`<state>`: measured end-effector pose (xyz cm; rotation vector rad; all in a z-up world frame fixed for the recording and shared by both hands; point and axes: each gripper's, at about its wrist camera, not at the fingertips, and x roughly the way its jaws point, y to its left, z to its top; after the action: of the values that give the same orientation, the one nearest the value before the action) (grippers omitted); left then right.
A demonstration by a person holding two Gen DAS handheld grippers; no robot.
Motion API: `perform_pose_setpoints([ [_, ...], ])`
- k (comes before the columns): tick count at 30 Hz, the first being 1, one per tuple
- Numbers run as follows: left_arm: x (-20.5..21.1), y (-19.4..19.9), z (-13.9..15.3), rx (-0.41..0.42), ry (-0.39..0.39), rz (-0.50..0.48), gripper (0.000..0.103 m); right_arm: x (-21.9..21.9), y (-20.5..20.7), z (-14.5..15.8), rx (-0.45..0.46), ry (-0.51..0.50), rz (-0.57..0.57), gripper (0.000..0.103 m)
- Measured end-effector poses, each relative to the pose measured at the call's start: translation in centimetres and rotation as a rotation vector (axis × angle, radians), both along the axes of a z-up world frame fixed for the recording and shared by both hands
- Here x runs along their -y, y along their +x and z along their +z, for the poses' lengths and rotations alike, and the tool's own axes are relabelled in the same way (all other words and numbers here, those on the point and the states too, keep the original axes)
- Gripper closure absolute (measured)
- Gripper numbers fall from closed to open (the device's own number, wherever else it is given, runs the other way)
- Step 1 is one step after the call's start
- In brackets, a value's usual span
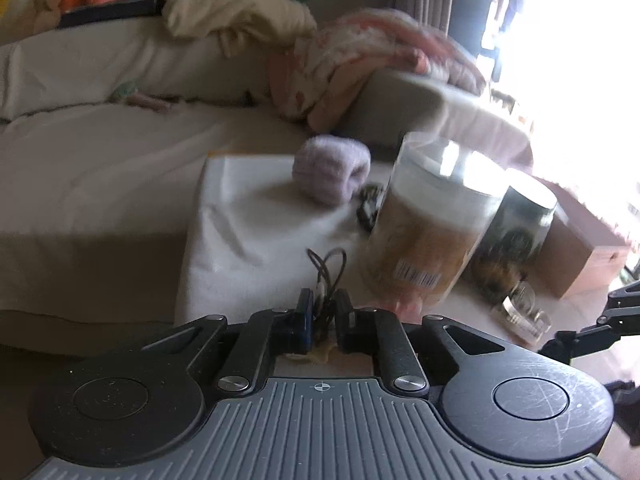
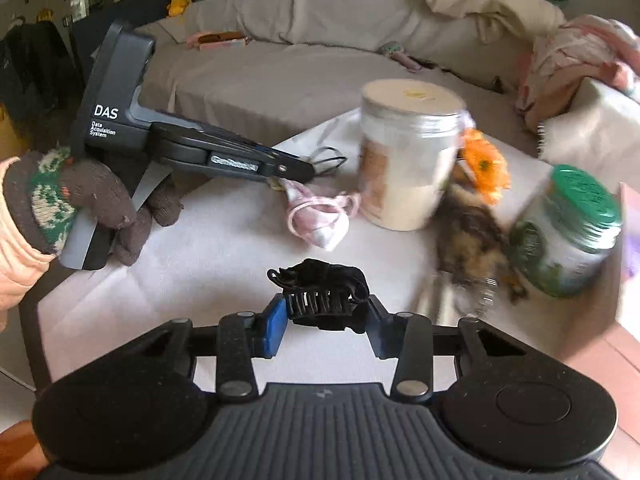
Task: Organize soft objects
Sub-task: 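Carry the black clip into the pink box and open the right tool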
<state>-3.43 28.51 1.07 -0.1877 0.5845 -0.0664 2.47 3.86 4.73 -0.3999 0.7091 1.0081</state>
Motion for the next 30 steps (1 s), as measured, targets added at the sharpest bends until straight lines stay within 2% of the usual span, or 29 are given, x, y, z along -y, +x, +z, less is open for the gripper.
perform_pose_setpoints([
  [3,0.0,-1.1,3.6,0.092,0.031,0.015,0.09,2.3,0.3,2.2,0.057,0.052,-0.023,0.063],
  [7,1.1,-2.1,9.5,0.209,0.102,0.01,0.09,6.7,1.0,6.7,0.161,0.179,-0.081,0.063],
  [9,2.2,-1.9,12.8,0.265,0.096,-0.01,0.09,8.9,1.7,8.6,0.216,0.23,-0.122,0.063],
  [13,6.5,0.7,18.9,0.337,0.02,-0.131,0.09,13.6,3.7,11.4,0.337,0.279,-0.238,0.063],
  [16,11.7,4.2,22.1,0.371,-0.017,-0.253,0.09,17.3,6.2,12.4,0.359,0.287,-0.328,0.062],
  [18,15.5,7.2,22.9,0.358,-0.036,-0.333,0.089,19.4,8.3,12.5,0.33,0.284,-0.378,0.062],
  [20,19.4,10.7,22.4,0.297,-0.044,-0.413,0.087,21.3,10.8,11.7,0.24,0.263,-0.404,0.059],
  [22,22.7,13.9,20.2,0.182,-0.076,-0.438,0.086,22.9,12.7,10.4,0.154,0.245,-0.43,0.049],
  [23,24.0,15.4,18.6,0.102,-0.093,-0.438,0.086,23.8,13.0,9.5,0.131,0.249,-0.466,0.04],
  [24,25.0,16.5,16.7,0.034,-0.103,-0.436,0.086,24.6,13.1,8.5,0.116,0.257,-0.49,0.036],
  [26,26.7,17.8,13.1,-0.06,-0.095,-0.435,0.085,25.6,12.6,6.6,0.092,0.256,-0.503,0.036],
  [28,27.2,18.2,10.5,-0.105,-0.056,-0.407,0.085,26.1,11.8,5.2,0.099,0.234,-0.508,0.036],
  [30,26.6,18.1,8.9,-0.12,-0.055,-0.377,0.085,25.9,10.9,4.3,0.135,0.201,-0.505,0.036],
])
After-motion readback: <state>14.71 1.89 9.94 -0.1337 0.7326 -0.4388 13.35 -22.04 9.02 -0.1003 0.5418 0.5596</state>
